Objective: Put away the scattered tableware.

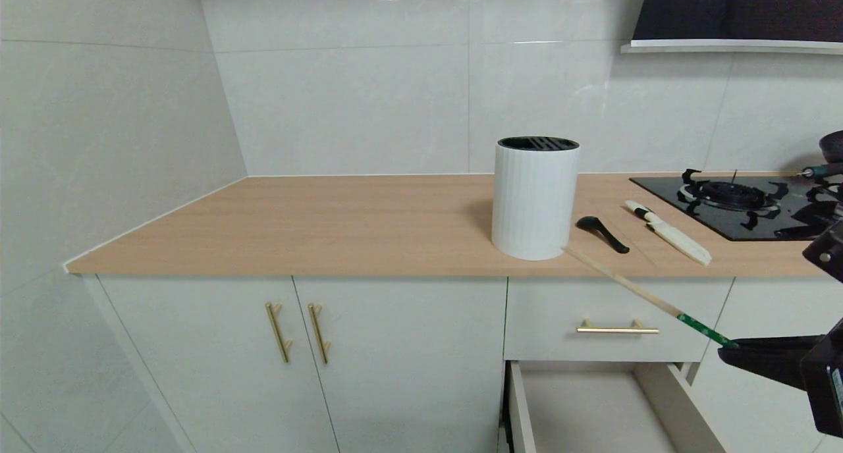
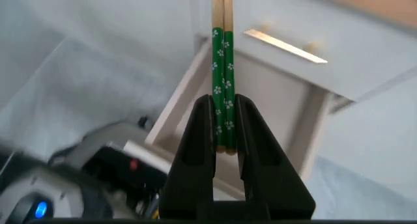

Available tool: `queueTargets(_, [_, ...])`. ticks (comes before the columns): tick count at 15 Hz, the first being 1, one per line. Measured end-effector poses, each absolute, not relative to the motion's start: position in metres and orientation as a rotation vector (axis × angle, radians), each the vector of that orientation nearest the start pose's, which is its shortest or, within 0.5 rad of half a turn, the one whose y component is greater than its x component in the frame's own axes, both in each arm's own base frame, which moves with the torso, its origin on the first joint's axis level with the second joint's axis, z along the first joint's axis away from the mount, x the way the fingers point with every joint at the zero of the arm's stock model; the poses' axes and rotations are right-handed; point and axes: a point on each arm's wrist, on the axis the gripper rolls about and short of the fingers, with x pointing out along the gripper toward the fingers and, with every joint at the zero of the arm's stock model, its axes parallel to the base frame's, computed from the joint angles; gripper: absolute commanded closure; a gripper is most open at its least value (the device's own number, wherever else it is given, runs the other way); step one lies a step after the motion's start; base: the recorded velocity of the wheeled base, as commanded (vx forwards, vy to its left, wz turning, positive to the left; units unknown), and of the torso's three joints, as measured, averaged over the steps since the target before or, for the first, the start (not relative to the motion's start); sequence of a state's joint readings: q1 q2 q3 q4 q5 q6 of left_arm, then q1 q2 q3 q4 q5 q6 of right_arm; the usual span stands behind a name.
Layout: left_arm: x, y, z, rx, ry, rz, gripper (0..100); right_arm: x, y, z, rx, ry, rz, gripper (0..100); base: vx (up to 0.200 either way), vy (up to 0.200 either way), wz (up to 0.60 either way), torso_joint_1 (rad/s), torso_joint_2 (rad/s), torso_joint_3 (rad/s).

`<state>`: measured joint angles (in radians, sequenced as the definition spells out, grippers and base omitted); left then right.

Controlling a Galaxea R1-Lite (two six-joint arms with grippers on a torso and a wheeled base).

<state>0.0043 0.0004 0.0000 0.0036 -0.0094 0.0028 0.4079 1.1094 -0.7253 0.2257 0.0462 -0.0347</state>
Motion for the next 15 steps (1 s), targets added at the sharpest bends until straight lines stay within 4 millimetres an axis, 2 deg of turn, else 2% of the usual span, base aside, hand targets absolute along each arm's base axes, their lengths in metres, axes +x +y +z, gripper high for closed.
queueTargets(7, [-0.023,0.0,0.075,0.003,0.004,-0.005,0,0.123,0.066,0.2,-0.215,0.638,0.545,100,0.0,0.0,0.0,-0.17,0.45,0.284])
queueTargets(11, [-0.023,0.0,0.075,0.003,0.004,-0.005,0,0.127,0.069,0.193,-0.226,0.674,0.547,100,0.0,0.0,0.0,-0.134,0.45,0.314])
queueTargets(15, [-0.023,0.0,0.075,0.003,0.004,-0.005,0,0.136,0.074,0.185,-0.232,0.71,0.544,100,0.0,0.0,0.0,0.004,0.06,0.03])
